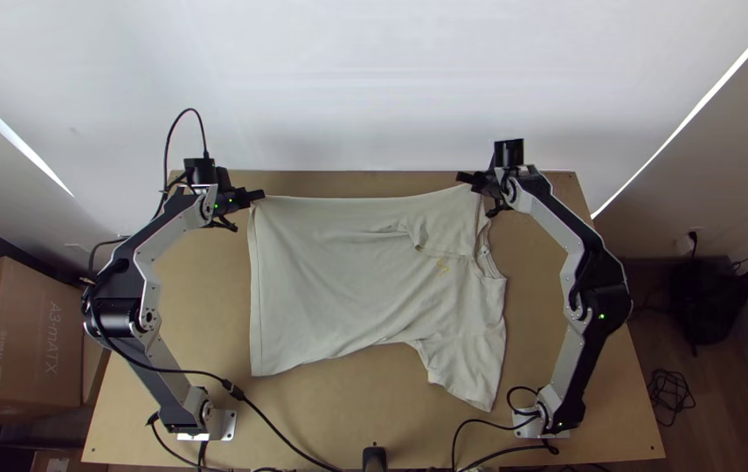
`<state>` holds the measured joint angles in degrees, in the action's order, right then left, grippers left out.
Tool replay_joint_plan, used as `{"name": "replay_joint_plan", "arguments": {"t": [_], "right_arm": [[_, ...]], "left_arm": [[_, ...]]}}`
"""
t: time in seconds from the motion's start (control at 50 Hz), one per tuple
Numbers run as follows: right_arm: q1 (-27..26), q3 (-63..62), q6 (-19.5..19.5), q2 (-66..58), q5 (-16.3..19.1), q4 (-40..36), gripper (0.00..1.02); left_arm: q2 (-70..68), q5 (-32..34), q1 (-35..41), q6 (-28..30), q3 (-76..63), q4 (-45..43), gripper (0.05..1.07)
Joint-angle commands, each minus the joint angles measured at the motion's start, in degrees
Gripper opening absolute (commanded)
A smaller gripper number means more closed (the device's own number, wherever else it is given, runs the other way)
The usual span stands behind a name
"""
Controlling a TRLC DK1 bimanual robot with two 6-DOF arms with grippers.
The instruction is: Fold the t-shirt
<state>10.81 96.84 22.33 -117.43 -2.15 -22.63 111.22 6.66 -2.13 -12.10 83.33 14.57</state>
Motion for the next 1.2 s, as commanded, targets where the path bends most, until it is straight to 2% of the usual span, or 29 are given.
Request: {"name": "replay_joint_plan", "arguments": {"t": [0.0, 0.22, 0.44, 0.76, 0.96, 1.18], "right_arm": [[-1.0, 4.9, 2.8, -1.7, -0.7, -2.9, 0.02], [-1.8, 8.6, 3.1, -1.7, -0.7, -9.9, 0.02], [-1.9, 5.9, 2.0, 1.1, -0.7, -14.3, 0.02], [-1.7, -10.3, 0.2, 12.8, -0.7, -14.0, 0.02], [-1.6, -21.4, 0.2, 20.0, -0.7, -9.8, 0.02], [-1.4, -30.7, 0.2, 24.5, -0.7, -5.7, 0.02]], "left_arm": [[0.8, 0.2, -0.9, -2.7, 3.2, 3.0, 0.08], [-1.4, 2.4, -0.9, -3.9, 5.4, 14.1, 0.08], [-9.4, 5.6, -1.0, -4.1, -3.9, 13.1, 0.08], [-25.2, 8.6, -0.6, -5.7, -20.5, 9.5, 0.08], [-34.5, 8.6, 1.3, -7.4, -32.5, 6.0, 0.08], [-38.2, 8.2, 2.1, -7.8, -40.4, 3.7, 0.08]]}}
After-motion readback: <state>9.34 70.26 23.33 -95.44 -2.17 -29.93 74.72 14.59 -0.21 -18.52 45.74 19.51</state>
